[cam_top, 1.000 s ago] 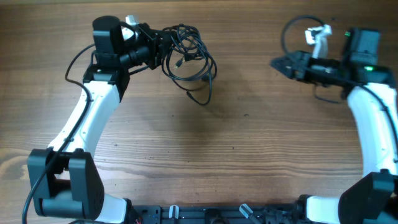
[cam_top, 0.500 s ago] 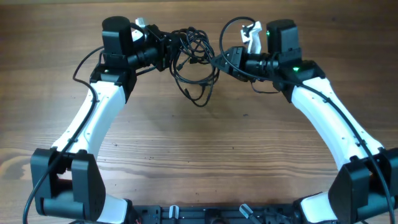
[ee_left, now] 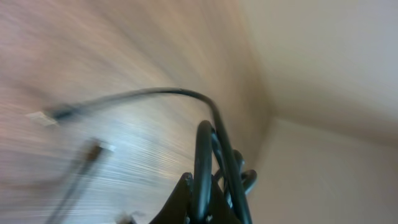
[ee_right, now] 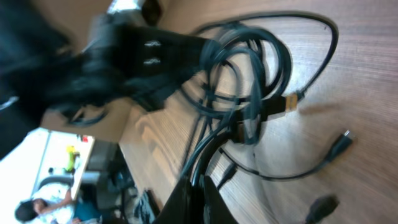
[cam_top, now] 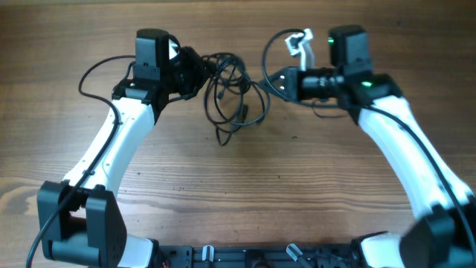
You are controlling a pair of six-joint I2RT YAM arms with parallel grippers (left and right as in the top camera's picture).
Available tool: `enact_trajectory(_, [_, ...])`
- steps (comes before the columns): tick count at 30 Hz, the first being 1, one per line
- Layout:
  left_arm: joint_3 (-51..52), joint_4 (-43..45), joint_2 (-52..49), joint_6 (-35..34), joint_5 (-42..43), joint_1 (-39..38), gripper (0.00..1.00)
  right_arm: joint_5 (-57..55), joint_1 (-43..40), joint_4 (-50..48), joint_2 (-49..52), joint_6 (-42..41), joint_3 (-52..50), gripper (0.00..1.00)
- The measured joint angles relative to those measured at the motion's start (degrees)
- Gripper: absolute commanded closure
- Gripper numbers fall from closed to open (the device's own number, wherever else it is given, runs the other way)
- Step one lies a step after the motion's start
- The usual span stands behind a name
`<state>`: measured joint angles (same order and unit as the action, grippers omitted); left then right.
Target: Untangle cables
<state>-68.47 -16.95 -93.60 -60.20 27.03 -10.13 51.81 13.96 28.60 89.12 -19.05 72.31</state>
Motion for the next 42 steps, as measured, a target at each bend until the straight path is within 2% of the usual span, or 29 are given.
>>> enact_trajectory(2, [0.15,-4.94,0.07,1.57,-9.38,-0.09,0.96,1.79,-2.36,2.84,-7.63,4.57,0.07,0.96])
enact_trajectory(5, [0.13,-6.64,0.07,2.89,-15.43,-0.09,0.96,3.1,-4.04,3.67,-17.18,6.32,0.31,0.96])
enact_trajectory(7, [0.15,-5.16,0.07,3.32,-17.18,0.0,0.96,3.32,-3.87,7.06,-19.41,5.68,0.81,0.96])
enact_trajectory(9, [0.31,0.81,0.07,3.63,-17.79,0.0,0.96,-0.09,-2.38,14.64,-18.75,4.35,0.96,0.96])
enact_trajectory(10, [0.61,5.11,0.07,4.04,-16.81,0.02,0.96,-2.03,-1.2,16.96,-18.12,3.8,1.11,0.94])
enact_trajectory(12, [0.87,13.81,0.02,5.07,-13.18,0.15,0.96,-5.81,1.88,18.99,-16.52,2.86,1.07,0.8])
enact_trajectory(13, [0.85,19.45,0.02,5.55,-10.19,0.33,0.96,-7.76,3.56,18.84,-15.19,2.23,1.07,0.66])
enact_trajectory(14, [0.74,23.69,0.07,5.9,-6.93,0.5,0.96,-9.97,4.66,18.05,-13.75,1.4,1.01,0.57])
enact_trajectory(16, [0.72,32.63,0.07,7.26,4.96,1.22,0.96,-12.2,4.7,14.29,-12.83,1.07,0.92,0.53])
enact_trajectory(18, [0.66,35.47,0.2,9.81,16.76,2.25,0.96,-13.11,4.72,10.64,-12.79,1.11,0.92,0.53])
enact_trajectory(20, [0.63,32.06,0.2,12.37,27.98,3.21,0.96,-13.44,4.7,9.07,-12.79,1.33,0.92,0.53])
enact_trajectory(24, [0.46,21.55,0.17,18.29,36.28,3.41,0.96,-16.35,6.29,7.5,-12.79,1.27,0.92,0.52])
enact_trajectory(30, [0.46,17.75,0.17,24.17,38.58,3.41,0.96,-27.12,14.29,4.68,-12.79,-2.43,0.92,0.55])
enact_trajectory(34, [0.33,10.54,0.17,25.62,38.62,2.8,0.96,-33.35,16.31,0.63,-10.1,-12.87,0.92,0.68])
enact_trajectory(36, [0.37,8.61,0.17,25.68,36.54,0.92,0.96,-34.77,16.55,-0.37,-5.73,-15.65,0.92,0.7])
enact_trajectory(37, [0.37,8.35,0.15,25.7,35.71,0.74,0.96,-35.17,16.55,-0.63,-4.79,-14.88,0.92,0.7])
enact_trajectory(42, [0.35,4.68,0.15,24.0,34.97,0.81,0.96,-35.63,16.61,-0.9,-4.63,3.28,0.92,0.69])
